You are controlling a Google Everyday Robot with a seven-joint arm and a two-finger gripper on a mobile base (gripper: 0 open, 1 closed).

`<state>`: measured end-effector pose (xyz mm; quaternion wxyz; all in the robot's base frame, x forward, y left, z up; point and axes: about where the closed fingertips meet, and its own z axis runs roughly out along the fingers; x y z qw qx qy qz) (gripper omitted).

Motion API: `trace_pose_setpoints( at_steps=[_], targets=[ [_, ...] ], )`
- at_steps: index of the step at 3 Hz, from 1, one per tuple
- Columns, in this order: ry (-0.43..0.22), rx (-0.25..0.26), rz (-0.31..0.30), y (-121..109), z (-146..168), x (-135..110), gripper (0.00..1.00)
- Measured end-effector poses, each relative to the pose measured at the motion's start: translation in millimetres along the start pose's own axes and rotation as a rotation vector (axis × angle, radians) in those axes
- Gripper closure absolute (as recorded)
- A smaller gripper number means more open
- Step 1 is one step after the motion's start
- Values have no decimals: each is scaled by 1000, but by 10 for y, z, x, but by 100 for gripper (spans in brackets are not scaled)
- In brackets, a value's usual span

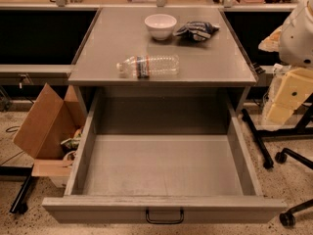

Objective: Place water bottle into top drawer

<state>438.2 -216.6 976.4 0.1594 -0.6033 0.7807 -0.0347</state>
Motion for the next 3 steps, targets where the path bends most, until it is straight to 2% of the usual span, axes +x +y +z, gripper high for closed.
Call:
trace_pose_setpoints(
  at_steps=[1, 2, 3],
  targets=[
    [0, 0, 0, 0, 0, 0, 0],
    [-67, 61, -99, -513, 177, -452, 0],
    [-130, 86, -177, -923, 390, -885, 0]
  ],
)
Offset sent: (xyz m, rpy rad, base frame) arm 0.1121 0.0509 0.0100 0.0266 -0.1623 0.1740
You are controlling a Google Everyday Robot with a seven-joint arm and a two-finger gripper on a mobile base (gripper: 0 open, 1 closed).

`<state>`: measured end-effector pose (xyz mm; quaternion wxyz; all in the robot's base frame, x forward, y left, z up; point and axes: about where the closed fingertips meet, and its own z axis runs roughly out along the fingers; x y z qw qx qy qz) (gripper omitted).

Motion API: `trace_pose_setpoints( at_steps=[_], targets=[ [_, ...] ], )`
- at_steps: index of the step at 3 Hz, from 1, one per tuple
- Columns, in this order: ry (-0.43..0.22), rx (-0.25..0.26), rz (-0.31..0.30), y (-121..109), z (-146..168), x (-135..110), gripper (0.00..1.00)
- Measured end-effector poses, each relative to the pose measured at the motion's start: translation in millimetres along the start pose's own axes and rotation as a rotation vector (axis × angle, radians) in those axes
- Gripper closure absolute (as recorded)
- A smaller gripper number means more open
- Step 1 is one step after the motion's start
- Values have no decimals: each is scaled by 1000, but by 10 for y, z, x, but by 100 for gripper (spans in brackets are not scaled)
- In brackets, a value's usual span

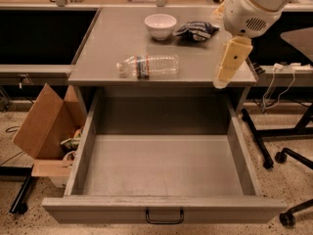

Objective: Place water bottle into top drawer

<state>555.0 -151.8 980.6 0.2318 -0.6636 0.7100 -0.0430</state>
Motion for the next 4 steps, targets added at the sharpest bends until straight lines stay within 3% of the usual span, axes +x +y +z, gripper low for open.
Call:
trace_pose_setpoints(
  at_steps=[1, 2, 3, 4],
  targets=[
    [0, 0, 0, 0, 0, 0, 0],
    [-8, -5, -44, -163, 395, -176, 0],
    [-49, -24, -95, -390, 1061, -440, 0],
    [-88, -32, -101, -505, 1428, -562, 0]
  ],
)
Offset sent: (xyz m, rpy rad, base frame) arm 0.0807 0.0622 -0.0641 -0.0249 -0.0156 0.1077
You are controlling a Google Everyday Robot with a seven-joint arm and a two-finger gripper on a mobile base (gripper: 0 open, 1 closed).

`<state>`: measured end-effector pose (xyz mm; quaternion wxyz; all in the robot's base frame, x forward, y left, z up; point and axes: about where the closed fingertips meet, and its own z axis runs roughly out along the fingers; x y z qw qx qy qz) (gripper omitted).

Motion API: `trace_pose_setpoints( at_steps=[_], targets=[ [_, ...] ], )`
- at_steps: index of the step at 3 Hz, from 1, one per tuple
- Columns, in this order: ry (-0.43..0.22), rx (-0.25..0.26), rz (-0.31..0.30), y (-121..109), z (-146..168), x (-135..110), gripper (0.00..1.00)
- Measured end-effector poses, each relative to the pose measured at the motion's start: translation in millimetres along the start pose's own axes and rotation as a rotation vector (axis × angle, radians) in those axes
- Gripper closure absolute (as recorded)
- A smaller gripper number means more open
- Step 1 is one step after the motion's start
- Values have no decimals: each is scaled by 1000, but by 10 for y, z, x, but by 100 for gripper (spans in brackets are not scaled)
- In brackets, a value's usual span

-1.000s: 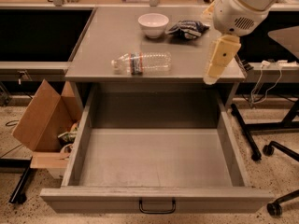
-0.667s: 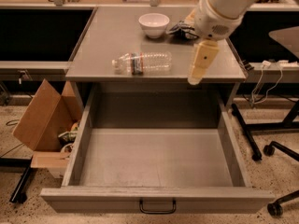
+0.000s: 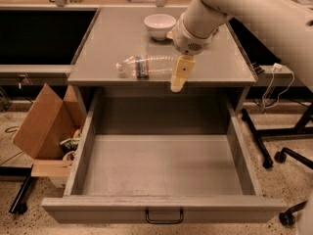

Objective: Place water bottle into top drawer

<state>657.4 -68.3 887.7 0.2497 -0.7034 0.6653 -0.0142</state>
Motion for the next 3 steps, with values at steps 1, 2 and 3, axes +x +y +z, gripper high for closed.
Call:
trace_pose_setpoints(
  at_steps=[1, 2, 3],
  targets=[
    [-64, -39, 0, -145, 427, -158, 0],
    [-103, -86, -4, -201, 655, -298, 4],
    [-122, -105, -5, -203, 721, -365, 27]
  ],
)
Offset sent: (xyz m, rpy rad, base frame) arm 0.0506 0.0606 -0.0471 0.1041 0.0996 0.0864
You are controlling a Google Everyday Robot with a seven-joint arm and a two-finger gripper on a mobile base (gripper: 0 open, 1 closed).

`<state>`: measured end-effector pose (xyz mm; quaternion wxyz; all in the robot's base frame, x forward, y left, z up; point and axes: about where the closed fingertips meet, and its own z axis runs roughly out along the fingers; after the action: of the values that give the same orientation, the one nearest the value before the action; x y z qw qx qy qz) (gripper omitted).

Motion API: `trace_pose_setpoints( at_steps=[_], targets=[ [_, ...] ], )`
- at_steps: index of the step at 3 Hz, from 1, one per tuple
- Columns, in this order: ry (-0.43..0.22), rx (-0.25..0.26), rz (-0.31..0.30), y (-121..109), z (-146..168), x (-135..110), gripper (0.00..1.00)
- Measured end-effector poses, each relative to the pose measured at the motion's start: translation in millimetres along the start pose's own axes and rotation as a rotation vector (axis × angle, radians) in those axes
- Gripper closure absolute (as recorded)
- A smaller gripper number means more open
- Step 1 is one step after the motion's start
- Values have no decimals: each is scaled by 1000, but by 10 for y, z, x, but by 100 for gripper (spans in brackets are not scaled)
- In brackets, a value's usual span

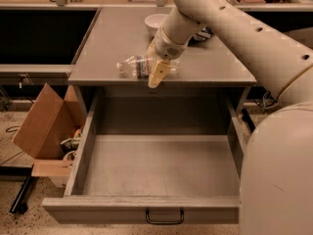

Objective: Place water bottle into top drawer

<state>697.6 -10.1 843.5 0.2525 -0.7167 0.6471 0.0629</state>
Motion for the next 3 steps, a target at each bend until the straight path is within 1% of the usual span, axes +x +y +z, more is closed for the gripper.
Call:
trace_pose_setpoints(
  at_steps=[1, 2, 3],
  targets=[
    [-29, -23, -13, 134, -31, -111, 50],
    [-49, -50, -6, 353, 15, -81, 74],
    [-51, -71, 24, 705, -92, -9, 97]
  ],
)
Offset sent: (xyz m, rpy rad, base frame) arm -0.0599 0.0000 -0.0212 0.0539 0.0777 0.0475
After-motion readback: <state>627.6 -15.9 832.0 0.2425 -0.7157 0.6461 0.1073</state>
